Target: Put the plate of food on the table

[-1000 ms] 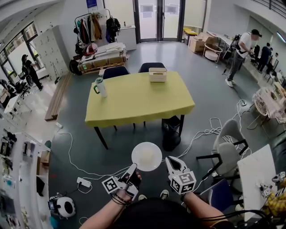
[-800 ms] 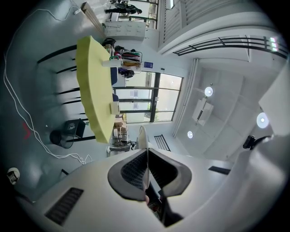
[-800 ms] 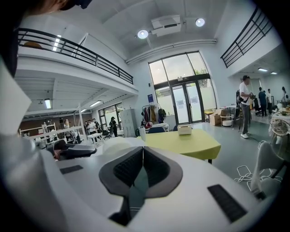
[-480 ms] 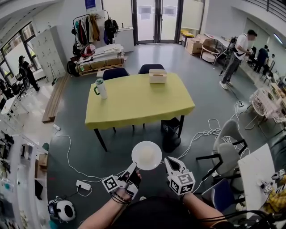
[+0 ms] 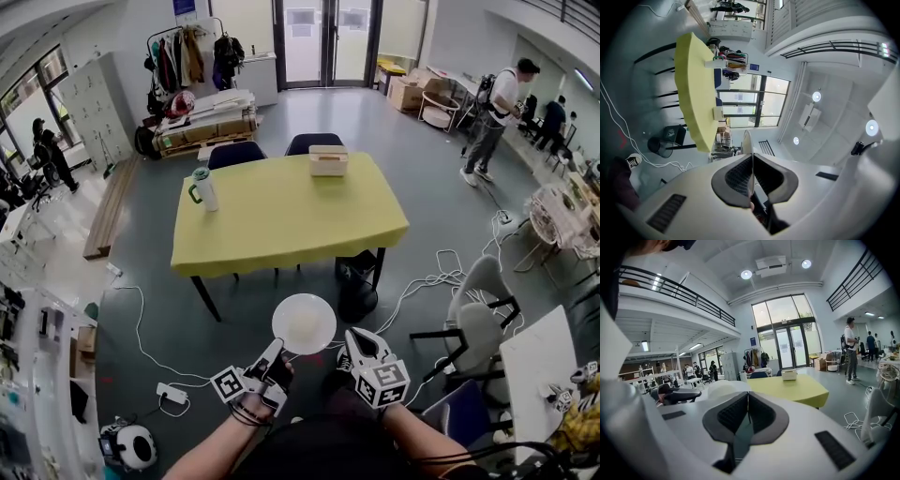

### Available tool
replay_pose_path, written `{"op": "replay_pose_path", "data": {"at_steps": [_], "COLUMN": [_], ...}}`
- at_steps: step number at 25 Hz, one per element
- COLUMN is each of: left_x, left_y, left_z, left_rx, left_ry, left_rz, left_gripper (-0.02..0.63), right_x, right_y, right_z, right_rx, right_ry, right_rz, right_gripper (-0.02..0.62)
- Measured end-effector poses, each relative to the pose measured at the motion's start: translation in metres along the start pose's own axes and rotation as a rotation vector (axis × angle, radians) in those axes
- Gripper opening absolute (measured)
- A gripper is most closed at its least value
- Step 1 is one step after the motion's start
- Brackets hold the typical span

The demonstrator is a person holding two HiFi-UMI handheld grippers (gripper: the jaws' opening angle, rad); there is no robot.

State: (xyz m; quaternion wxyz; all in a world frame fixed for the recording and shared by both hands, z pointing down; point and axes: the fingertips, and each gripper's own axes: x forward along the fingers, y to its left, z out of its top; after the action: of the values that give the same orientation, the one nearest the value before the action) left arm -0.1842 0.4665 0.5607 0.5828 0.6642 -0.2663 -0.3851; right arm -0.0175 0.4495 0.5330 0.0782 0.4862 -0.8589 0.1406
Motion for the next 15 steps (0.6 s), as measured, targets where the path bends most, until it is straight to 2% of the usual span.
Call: {"op": "replay_pose_path", "data": {"at_steps": [6, 15], "left_x": [0.06, 0.19], "left_y": [0.017, 0.032], "left_z": [0.023, 0.061], "left_rx": [0.001, 0.037], "left_ry": [-0.03, -0.1], "left_rz": [-0.004, -0.016], "left_gripper": [0.017, 0.017], "right_x": [0.055, 0.144], "right_y": [-0.052, -0.155], "right_z": [0.027, 0.074], "right_rx": [-0.001, -0.002], "right_ry": [-0.011, 0.009], "right_rz": [0.027, 0.105], "right_gripper": [0.012, 0.012]}}
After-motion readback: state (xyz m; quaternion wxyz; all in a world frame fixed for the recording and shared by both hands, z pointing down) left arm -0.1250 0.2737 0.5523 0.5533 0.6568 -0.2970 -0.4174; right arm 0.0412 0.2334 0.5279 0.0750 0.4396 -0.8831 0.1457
